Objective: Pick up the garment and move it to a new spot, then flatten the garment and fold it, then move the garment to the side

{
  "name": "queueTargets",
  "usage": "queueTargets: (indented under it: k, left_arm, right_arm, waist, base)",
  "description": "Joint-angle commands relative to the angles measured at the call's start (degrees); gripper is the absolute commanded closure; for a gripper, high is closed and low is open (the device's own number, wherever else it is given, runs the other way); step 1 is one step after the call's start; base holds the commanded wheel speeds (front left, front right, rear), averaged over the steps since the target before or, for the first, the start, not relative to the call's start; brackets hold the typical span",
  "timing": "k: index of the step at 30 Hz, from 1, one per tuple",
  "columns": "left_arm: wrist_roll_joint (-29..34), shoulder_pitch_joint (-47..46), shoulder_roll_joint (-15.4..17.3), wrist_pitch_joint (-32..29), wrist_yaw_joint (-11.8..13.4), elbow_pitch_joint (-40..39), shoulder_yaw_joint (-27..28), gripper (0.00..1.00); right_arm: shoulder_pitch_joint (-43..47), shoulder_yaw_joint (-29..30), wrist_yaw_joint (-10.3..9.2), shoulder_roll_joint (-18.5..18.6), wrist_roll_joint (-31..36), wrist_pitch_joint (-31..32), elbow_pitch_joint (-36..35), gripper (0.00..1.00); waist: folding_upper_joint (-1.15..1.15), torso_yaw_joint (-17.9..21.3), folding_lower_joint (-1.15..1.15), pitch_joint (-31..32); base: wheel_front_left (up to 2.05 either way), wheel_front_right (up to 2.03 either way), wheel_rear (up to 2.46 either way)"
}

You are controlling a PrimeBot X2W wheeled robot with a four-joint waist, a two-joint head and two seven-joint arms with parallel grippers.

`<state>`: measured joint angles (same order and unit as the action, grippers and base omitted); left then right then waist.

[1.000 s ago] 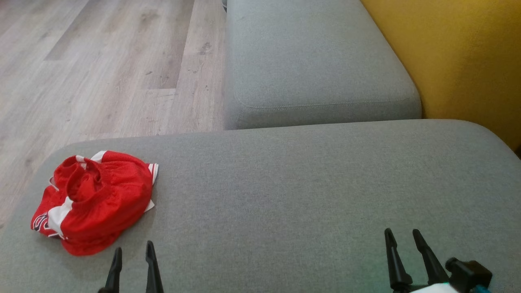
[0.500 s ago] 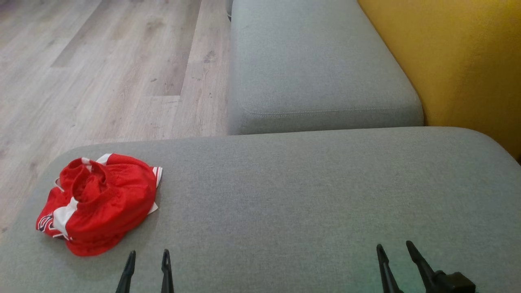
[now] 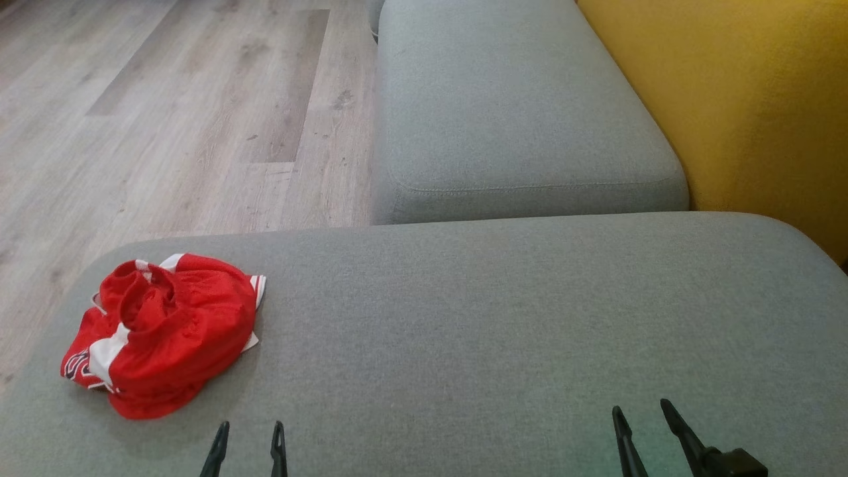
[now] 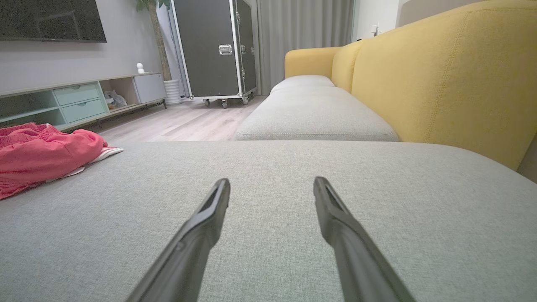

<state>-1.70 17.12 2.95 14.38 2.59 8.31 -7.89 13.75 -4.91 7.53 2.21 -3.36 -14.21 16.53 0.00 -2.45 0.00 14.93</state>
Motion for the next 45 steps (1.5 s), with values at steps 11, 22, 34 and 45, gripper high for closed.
queueTargets:
  k: [11,22,34,45]
  left_arm:
    - [0.10,-3.04,-0.06,0.62,0.44,-0.11,1.72,0.00]
    - [0.84,-4.04,1.49,0.62,0.63,-0.53,2.76,0.00]
    - [-0.01,-5.50,1.90,0.62,3.39,-4.57,6.99,0.00]
    - [1.11,-5.42,3.41,0.62,4.64,-10.14,9.61,0.00]
  right_arm:
    - [-1.49,-0.34,-0.04,0.66,-0.19,-0.79,-1.50,0.00]
    - [-1.58,-1.22,-0.04,0.66,-2.51,-0.79,-2.16,0.00]
    - [-9.57,-5.16,-0.04,0.66,-2.24,-0.79,-0.64,0.00]
    - [-9.77,-4.92,-0.04,0.66,-0.70,-0.79,0.33,0.00]
  waist:
    - [0.00,-1.23,0.00,-0.01]
    - [0.00,-11.69,0.00,-1.76]
    - [0.00,-21.06,0.00,-8.27]
    - [0.00,-22.87,0.00,-9.92]
  base:
    - [0.00,0.00,0.00]
    - [0.00,0.00,0.00]
    - [0.00,0.00,0.00]
    - [0.00,0.00,0.00]
